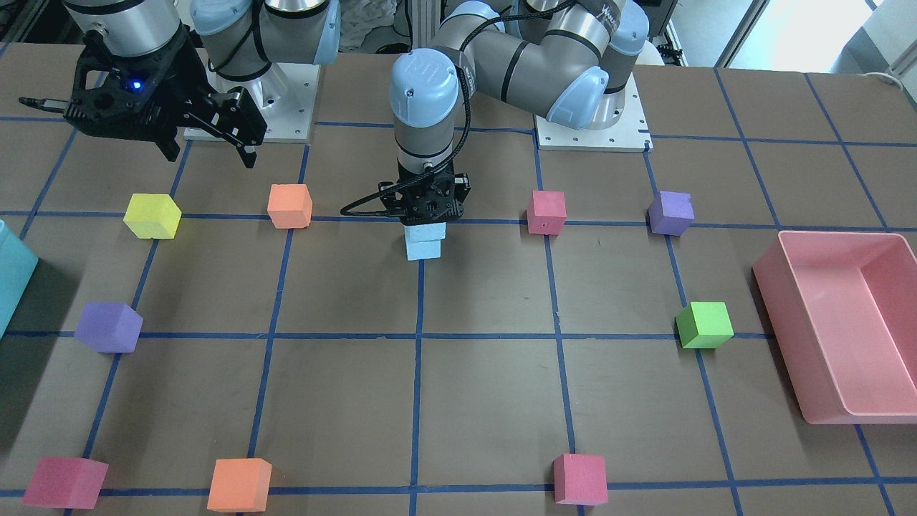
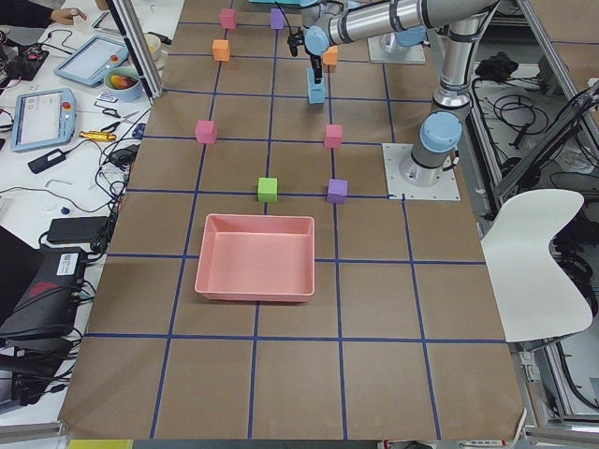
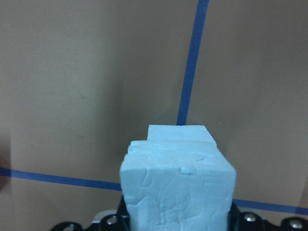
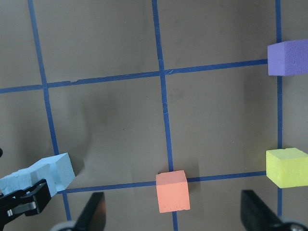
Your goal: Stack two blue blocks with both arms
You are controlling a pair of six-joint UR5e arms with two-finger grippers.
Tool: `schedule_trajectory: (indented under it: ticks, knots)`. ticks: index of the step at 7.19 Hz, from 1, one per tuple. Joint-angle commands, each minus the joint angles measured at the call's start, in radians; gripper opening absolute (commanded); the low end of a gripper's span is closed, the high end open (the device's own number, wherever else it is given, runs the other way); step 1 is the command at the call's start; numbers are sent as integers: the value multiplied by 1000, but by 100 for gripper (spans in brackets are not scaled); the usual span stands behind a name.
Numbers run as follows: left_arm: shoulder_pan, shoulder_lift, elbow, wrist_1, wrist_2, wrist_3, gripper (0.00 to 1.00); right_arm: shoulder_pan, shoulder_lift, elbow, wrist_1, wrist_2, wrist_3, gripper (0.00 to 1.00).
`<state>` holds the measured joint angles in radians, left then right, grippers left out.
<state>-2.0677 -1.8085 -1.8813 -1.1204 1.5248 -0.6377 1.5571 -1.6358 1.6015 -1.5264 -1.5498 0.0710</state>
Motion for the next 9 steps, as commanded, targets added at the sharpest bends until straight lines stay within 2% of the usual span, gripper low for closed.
schedule_trajectory:
  ticks: [1,9]
  knots:
    - [-3,-24,1,36,0,3,0,0,-1,2,2,-1,-22,100]
    - [-14,-3,-28,44,5,12,0,0,1,3,2,-10,-22,100]
